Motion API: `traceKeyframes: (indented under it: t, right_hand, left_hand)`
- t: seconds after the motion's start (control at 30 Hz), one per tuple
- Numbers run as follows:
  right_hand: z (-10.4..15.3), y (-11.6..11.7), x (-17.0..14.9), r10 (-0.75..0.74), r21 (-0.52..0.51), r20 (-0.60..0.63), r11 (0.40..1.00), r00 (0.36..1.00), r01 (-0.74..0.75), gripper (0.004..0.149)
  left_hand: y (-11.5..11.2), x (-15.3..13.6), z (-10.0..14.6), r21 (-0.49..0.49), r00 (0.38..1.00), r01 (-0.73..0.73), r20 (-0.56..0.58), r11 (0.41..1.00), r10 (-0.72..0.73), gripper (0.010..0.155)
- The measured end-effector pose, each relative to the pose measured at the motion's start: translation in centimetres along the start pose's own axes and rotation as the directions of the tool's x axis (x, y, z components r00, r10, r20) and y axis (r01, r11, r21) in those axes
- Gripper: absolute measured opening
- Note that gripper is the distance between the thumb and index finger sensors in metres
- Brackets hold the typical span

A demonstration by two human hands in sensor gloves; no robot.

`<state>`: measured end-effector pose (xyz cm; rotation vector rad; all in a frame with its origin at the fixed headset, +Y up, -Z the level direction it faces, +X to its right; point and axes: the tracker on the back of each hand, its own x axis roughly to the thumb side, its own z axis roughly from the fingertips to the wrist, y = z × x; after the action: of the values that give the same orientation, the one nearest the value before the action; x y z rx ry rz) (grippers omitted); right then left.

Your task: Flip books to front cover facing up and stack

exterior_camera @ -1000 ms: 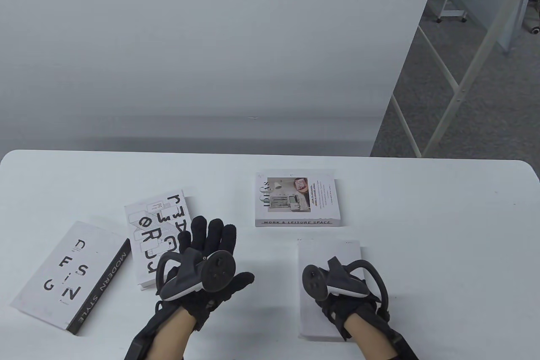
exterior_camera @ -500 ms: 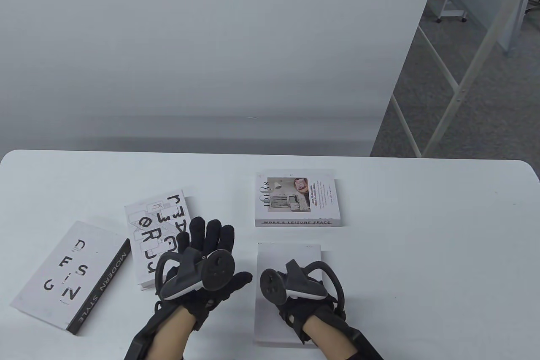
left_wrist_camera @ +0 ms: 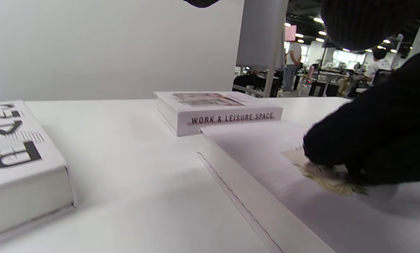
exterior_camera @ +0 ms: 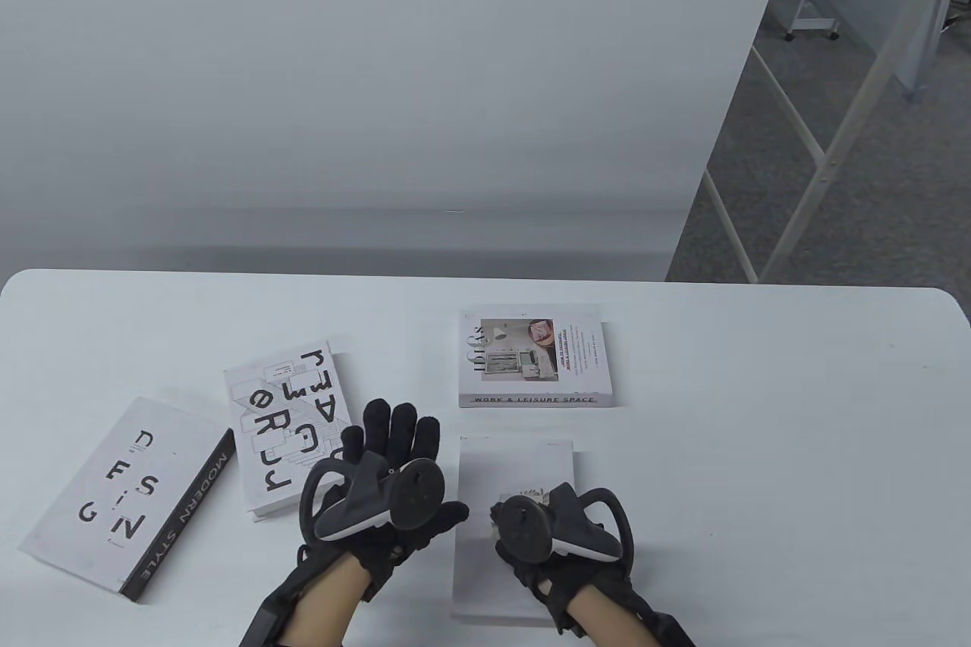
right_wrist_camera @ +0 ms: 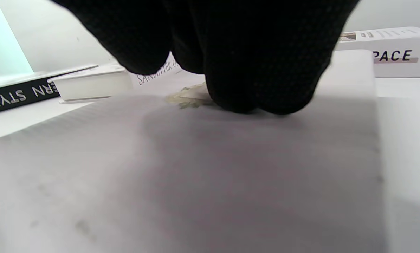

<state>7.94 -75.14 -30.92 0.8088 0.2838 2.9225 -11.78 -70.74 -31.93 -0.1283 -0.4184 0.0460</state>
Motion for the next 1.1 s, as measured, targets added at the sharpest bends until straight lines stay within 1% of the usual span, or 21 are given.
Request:
traceKeyframes:
  t: [0.07, 0.13, 0.17, 0.2, 0.27, 0.33, 0.43, 0.5, 0.57, 0.63, 0.7, 0.77, 0.83, 0.87, 0.97, 1.03, 1.1]
  right_hand:
    - [0.3, 0.0, -0.6, -0.064, -0.008, -0.002, 0.998, 0.998, 0.064, 0.051]
    - [0.5, 0.0, -1.1, -0.11, -0.028, -0.005, 0.994, 0.994, 0.11, 0.051]
    - [0.6, -0.1, -1.4, -0.141, -0.045, -0.031, 0.989, 0.99, 0.139, 0.051]
    - [0.8, -0.3, -1.7, -0.173, -0.083, -0.046, 0.982, 0.984, 0.169, 0.051]
    - [1.0, -0.7, -2.3, -0.216, -0.107, -0.062, 0.972, 0.975, 0.208, 0.051]
    - [1.3, -1.0, -2.9, -0.219, -0.125, -0.095, 0.97, 0.971, 0.206, 0.051]
    - [1.7, -1.3, -4.4, -0.241, -0.158, -0.148, 0.963, 0.959, 0.217, 0.053]
    - [2.0, -1.3, -5.3, -0.254, -0.178, -0.185, 0.959, 0.949, 0.221, 0.054]
    - [2.2, -1.2, -6.1, -0.251, -0.187, -0.221, 0.959, 0.942, 0.212, 0.056]
    - [2.3, -1.0, -6.7, -0.238, -0.21, -0.273, 0.96, 0.932, 0.183, 0.058]
    - [2.3, -0.7, -7.1, -0.218, -0.199, -0.296, 0.966, 0.93, 0.163, 0.059]
    - [2.2, -0.4, -7.2, -0.208, -0.17, -0.298, 0.972, 0.932, 0.162, 0.059]
    - [1.9, 0.0, -7.3, -0.208, -0.131, -0.302, 0.976, 0.931, 0.175, 0.06]
    - [1.8, 0.1, -7.3, -0.208, -0.117, -0.301, 0.977, 0.931, 0.18, 0.061]
    - [1.5, 0.8, -7.6, -0.25, -0.048, -0.303, 0.968, 0.92, 0.248, 0.067]
    - [1.3, 1.6, -8.0, -0.33, 0.014, -0.315, 0.936, 0.89, 0.352, 0.072]
    - [1.4, 1.8, -8.3, -0.381, 0.024, -0.336, 0.911, 0.861, 0.412, 0.071]
  left_hand:
    - [-1.1, 0.4, -0.5, -0.05, 1.0, -0.018, 0.012, 0.999, 0.018, 0.103]
    - [-1.9, 0.6, -0.9, -0.076, 0.999, -0.032, 0.012, 0.997, 0.033, 0.102]
    - [-2.3, 0.7, -1.1, -0.078, 0.999, -0.039, 0.006, 0.996, 0.04, 0.101]
    - [-2.5, 0.7, -1.3, -0.062, 0.999, -0.042, 0.003, 0.997, 0.042, 0.1]
    - [-3.1, 0.7, -1.5, -0.022, 0.997, -0.071, -0.031, 0.997, 0.07, 0.093]
    - [-3.5, 0.6, -1.6, -0.011, 0.995, -0.067, -0.071, 0.998, 0.066, 0.085]
    - [-4.6, 0.4, -1.9, -0.033, 0.989, -0.062, -0.135, 0.998, 0.057, 0.079]
    - [-5.3, 0.3, -2.0, -0.052, 0.983, -0.089, -0.166, 0.995, 0.08, 0.076]
    - [-5.8, 0.2, -2.2, -0.08, 0.978, -0.133, -0.172, 0.988, 0.117, 0.074]
    - [-6.2, 0.1, -2.4, -0.106, 0.968, -0.204, -0.17, 0.973, 0.184, 0.074]
    - [-6.6, 0.1, -2.5, -0.134, 0.961, -0.244, -0.168, 0.96, 0.221, 0.073]
    - [-7.2, 0.2, -2.5, -0.157, 0.959, -0.253, -0.175, 0.955, 0.225, 0.073]
    - [-7.6, 0.6, -2.5, -0.153, 0.965, -0.218, -0.181, 0.964, 0.189, 0.072]
    - [-7.6, 0.7, -2.5, -0.142, 0.964, -0.221, -0.181, 0.965, 0.194, 0.071]
    - [-7.6, 1.1, -2.5, -0.122, 0.957, -0.25, -0.181, 0.961, 0.226, 0.068]
    - [-7.8, 1.0, -2.5, -0.122, 0.947, -0.285, -0.189, 0.951, 0.26, 0.068]
    - [-8.1, 0.8, -2.5, -0.124, 0.923, -0.359, -0.193, 0.925, 0.332, 0.068]
